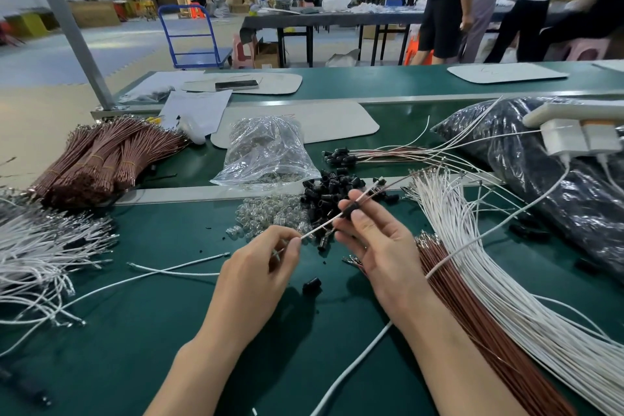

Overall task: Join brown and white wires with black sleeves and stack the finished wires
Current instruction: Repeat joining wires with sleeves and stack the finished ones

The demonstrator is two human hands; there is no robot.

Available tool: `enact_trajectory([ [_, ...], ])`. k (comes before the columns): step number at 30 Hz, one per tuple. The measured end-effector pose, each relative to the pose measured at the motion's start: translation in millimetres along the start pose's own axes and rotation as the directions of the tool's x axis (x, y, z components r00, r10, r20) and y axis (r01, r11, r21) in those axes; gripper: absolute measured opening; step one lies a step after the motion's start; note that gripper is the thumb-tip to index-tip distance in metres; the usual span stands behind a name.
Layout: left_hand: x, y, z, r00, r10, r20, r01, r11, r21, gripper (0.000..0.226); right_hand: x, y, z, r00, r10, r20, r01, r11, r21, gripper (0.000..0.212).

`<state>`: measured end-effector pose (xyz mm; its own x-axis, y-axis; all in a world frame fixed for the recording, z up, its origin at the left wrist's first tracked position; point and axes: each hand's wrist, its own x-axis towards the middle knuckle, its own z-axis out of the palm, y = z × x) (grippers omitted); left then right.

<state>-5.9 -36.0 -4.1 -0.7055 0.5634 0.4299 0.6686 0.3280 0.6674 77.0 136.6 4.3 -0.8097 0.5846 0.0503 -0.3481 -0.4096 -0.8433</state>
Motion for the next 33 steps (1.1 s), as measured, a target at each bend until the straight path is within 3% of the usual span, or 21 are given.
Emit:
enact_trajectory([
  [5, -1, 1, 5, 1.000, 0.011, 0.000, -0.011, 1.000, -0.022, 0.013, -7, 14, 13, 0.993, 0.063, 0.100, -0.053, 0.993, -0.101, 0.029],
  [9, 0, -3, 1, 1.000, 0.019, 0.022, -0.019, 1.000, -0.007, 0.023, -3, 2, 4, 0.999, 0.027, 0.025, -0.027, 1.000, -0.004, 0.025],
  [13, 0, -8, 0, 1.000, 0.008, 0.009, -0.008, 0.999, -0.035, 0.011, 3, -8, -8, 0.998, -0.006, -0.057, 0.010, 0.997, 0.077, 0.026],
  [21, 0, 0, 1, 0.999, 0.018, -0.030, -0.018, 1.000, -0.008, 0.009, -8, 13, 14, 0.996, 0.047, 0.082, -0.035, 0.989, -0.144, 0.027],
  [27, 3, -4, -5, 0.999, 0.032, -0.028, -0.028, 0.993, 0.110, 0.007, 2, -7, -4, 0.998, 0.010, -0.063, -0.005, 0.997, 0.076, 0.026],
  [33, 1, 1, -2, 0.995, 0.042, -0.086, -0.030, 0.991, 0.133, 0.005, -2, 2, 5, 0.997, 0.078, -0.025, -0.077, 0.996, 0.041, 0.024],
])
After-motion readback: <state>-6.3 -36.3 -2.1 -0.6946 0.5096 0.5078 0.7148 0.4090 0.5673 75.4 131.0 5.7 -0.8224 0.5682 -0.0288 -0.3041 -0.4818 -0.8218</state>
